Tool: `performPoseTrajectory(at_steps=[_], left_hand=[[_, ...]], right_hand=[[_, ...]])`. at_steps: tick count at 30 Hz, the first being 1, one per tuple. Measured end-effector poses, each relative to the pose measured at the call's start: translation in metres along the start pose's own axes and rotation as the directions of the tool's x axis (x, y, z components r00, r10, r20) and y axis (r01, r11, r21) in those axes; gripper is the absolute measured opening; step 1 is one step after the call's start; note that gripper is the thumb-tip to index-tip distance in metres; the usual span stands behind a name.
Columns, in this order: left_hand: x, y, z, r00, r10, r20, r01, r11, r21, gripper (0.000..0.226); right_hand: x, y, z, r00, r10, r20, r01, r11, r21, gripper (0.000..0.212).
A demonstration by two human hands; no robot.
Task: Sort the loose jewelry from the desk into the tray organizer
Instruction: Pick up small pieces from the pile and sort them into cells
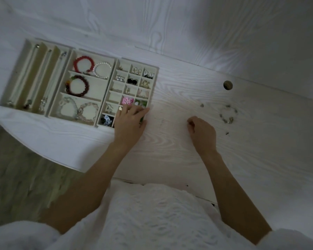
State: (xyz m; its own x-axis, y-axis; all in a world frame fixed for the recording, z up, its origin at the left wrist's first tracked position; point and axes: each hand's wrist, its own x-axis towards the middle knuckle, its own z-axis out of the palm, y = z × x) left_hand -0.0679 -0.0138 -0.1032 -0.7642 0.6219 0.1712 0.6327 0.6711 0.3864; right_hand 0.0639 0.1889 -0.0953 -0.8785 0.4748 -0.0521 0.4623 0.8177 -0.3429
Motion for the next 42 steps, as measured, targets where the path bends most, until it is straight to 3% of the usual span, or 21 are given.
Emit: performPoseTrajectory(at_steps=[3, 7, 9, 12, 14, 17, 24, 28, 33, 37, 42], left_hand=[[-0.002, -0.001, 0.001, 1.0, -0.014, -0.01, 0.014, 0.999, -0.036, 0.035], [-0.007, -0.011, -0.003, 0.996, -0.018, -0.082, 0.007, 0.991, -0.136, 0.024], [-0.011, -0.025, -0.013, 0.982, -0.123, -0.146, 0.096, 0.979, -0.181, 0.018], [-0.025, -0.052, -0.035, 0.9, -0.381, -0.213, 0.329, 0.913, -0.24, 0.012], [-0.034, -0.07, -0.048, 0.848, -0.494, -0.191, 0.432, 0.854, -0.288, 0.013], [-0.038, -0.086, -0.054, 0.827, -0.554, -0.091, 0.501, 0.801, -0.328, 0.015], [-0.034, -0.087, -0.054, 0.849, -0.525, -0.064, 0.49, 0.827, -0.277, 0.017], [-0.034, -0.086, -0.053, 0.84, -0.54, -0.055, 0.504, 0.813, -0.29, 0.017], [-0.033, -0.087, -0.052, 0.838, -0.544, -0.045, 0.512, 0.813, -0.277, 0.017], [-0.032, -0.088, -0.052, 0.847, -0.529, -0.045, 0.501, 0.824, -0.264, 0.017], [-0.033, -0.09, -0.05, 0.851, -0.523, -0.043, 0.497, 0.83, -0.252, 0.017]], right_hand=[[0.005, -0.013, -0.008, 0.994, -0.099, -0.039, 0.104, 0.984, 0.145, 0.006], [0.02, -0.033, -0.002, 0.986, -0.151, -0.073, 0.161, 0.975, 0.156, 0.002], [0.034, -0.047, 0.004, 0.993, -0.114, -0.044, 0.121, 0.968, 0.222, 0.002], [0.059, -0.074, 0.007, 0.987, -0.162, -0.007, 0.155, 0.934, 0.321, 0.003], [0.077, -0.104, 0.011, 0.978, -0.204, 0.035, 0.173, 0.899, 0.401, 0.006], [0.098, -0.146, 0.025, 0.956, -0.282, 0.08, 0.216, 0.864, 0.456, 0.009], [0.111, -0.191, 0.055, 0.911, -0.409, 0.055, 0.379, 0.882, 0.281, 0.003], [0.109, -0.194, 0.059, 0.918, -0.389, 0.073, 0.362, 0.9, 0.244, 0.008], [0.112, -0.18, 0.053, 0.922, -0.388, -0.017, 0.384, 0.905, 0.184, 0.004], [0.111, -0.188, 0.056, 0.895, -0.443, 0.049, 0.435, 0.892, 0.124, 0.008], [0.113, -0.182, 0.05, 0.907, -0.42, 0.031, 0.417, 0.906, 0.08, 0.002]])
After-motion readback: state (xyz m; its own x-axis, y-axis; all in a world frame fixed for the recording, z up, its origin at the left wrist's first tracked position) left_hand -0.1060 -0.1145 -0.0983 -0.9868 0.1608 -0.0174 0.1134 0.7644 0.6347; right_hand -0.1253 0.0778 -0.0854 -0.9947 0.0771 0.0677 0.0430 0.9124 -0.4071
